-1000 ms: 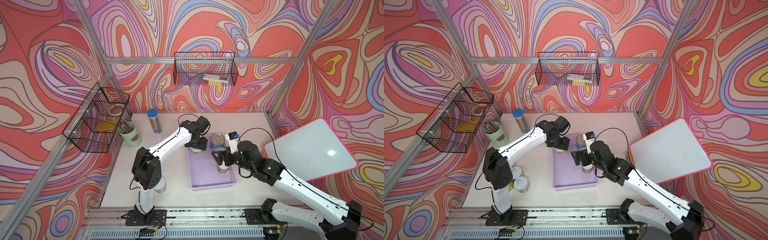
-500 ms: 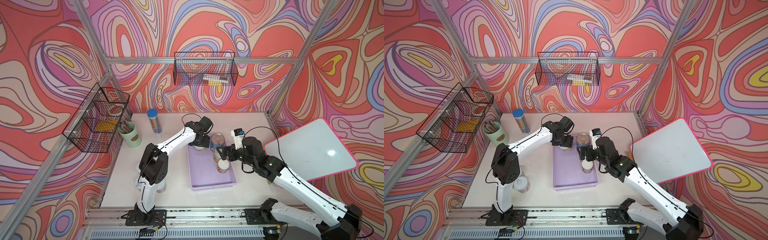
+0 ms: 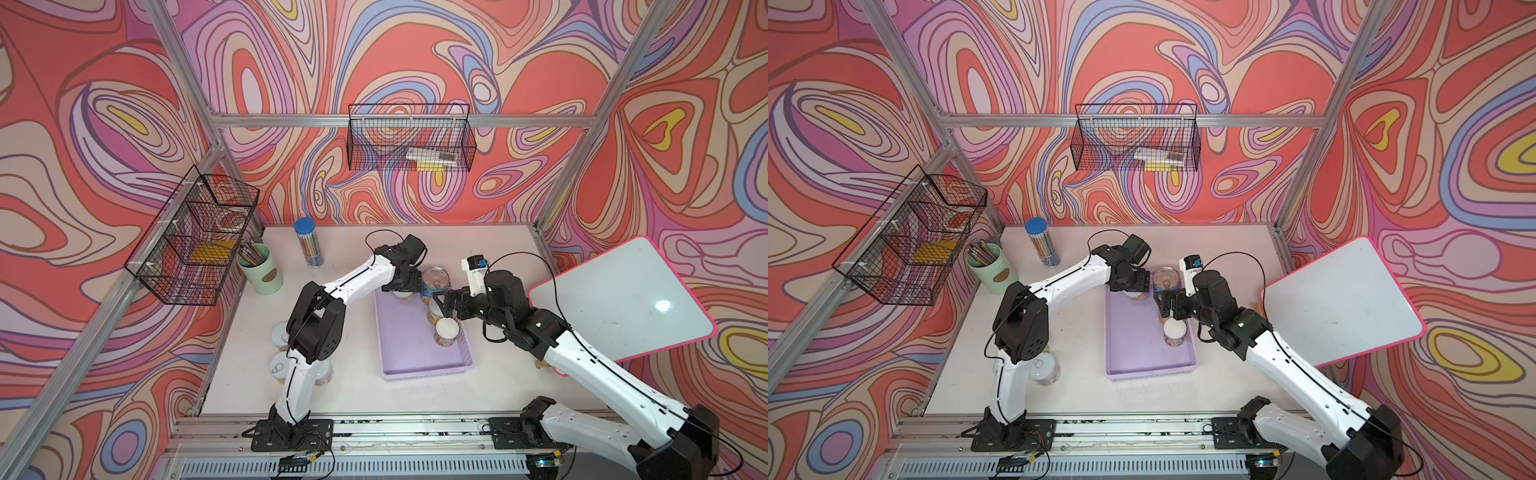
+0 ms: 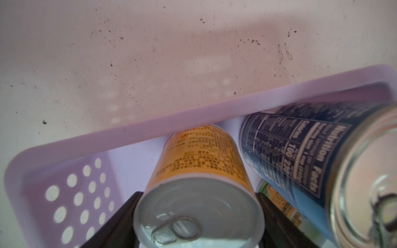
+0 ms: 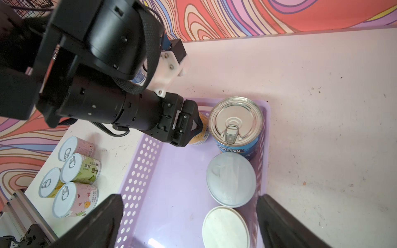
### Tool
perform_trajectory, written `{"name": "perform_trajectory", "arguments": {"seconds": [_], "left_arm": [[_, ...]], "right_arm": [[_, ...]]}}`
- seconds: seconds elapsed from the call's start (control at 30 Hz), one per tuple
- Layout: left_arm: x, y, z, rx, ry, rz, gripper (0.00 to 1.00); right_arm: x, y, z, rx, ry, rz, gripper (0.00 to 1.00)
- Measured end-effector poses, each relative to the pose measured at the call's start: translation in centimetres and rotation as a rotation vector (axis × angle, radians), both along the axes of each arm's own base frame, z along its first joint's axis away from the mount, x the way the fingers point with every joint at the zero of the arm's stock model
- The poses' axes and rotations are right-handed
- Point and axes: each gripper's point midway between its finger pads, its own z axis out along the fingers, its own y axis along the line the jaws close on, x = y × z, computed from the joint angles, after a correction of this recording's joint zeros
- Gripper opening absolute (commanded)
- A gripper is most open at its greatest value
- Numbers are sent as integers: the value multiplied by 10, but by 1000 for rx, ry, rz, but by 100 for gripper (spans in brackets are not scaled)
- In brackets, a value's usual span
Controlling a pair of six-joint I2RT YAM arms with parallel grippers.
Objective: Put the canned food in the basket
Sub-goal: Place the canned food in the basket.
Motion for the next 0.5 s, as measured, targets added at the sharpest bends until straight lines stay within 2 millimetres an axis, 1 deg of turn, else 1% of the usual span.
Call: {"name": "perform_trajectory", "arguments": {"seconds": [0.37,0.5], "left_arm": [[3,-12,-16,-57,34,29,62],[4,-13,-19,-67,42,38,64]], "right_arm": [[-2,0,-2,11,-2,3,98],[-1,1,-2,18,-1,2,98]]}}
